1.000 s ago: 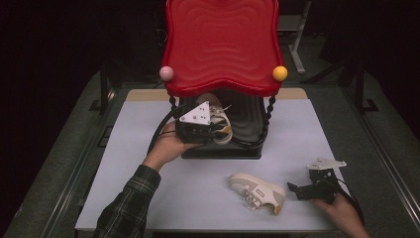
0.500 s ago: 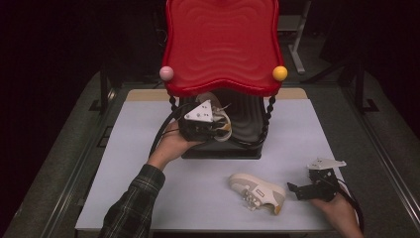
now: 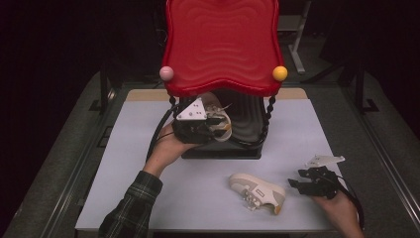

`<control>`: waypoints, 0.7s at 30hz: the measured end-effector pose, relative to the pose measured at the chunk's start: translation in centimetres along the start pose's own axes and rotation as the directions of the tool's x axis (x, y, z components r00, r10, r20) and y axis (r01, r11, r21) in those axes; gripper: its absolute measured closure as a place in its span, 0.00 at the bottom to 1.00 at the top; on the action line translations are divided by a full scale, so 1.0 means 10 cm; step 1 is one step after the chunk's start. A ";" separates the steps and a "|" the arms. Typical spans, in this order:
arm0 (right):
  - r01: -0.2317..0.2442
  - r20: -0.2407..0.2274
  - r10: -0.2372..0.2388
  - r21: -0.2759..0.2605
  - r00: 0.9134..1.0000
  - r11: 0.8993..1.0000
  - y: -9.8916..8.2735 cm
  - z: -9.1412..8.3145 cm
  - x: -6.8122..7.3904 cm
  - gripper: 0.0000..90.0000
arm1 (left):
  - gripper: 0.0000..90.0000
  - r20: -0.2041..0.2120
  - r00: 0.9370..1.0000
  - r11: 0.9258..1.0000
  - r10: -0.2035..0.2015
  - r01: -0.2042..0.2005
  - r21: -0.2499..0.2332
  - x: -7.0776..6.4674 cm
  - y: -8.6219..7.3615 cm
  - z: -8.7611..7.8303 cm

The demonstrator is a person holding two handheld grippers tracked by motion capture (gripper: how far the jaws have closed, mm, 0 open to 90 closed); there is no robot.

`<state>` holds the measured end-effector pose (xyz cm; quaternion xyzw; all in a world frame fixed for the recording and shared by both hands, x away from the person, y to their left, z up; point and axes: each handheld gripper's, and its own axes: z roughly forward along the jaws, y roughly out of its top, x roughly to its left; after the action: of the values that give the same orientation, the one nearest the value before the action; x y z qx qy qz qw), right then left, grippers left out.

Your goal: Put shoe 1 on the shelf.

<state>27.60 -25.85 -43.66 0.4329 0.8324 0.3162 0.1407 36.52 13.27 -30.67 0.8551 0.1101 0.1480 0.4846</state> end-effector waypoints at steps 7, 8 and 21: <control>0.018 -0.116 -0.028 -0.088 0.993 0.996 0.20 -0.12 0.07 0.93 | 0.72 -0.053 0.997 0.998 -0.053 0.052 -0.025 -0.09 -0.11 -0.20; 0.025 -0.128 -0.038 -0.099 0.991 0.995 0.25 -0.12 0.09 0.98 | 0.77 -0.041 0.997 0.998 -0.064 0.063 -0.025 -0.10 -0.13 -0.22; 0.108 -0.228 -0.170 -0.259 0.959 0.960 1.05 -0.06 0.49 1.00 | 1.00 -0.075 0.991 0.991 -0.115 0.119 0.054 -0.14 -0.33 -0.25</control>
<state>31.08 -17.67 -36.23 0.3092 0.8267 0.4570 0.1099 34.14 16.47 -32.56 0.8552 0.1816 0.1467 0.4628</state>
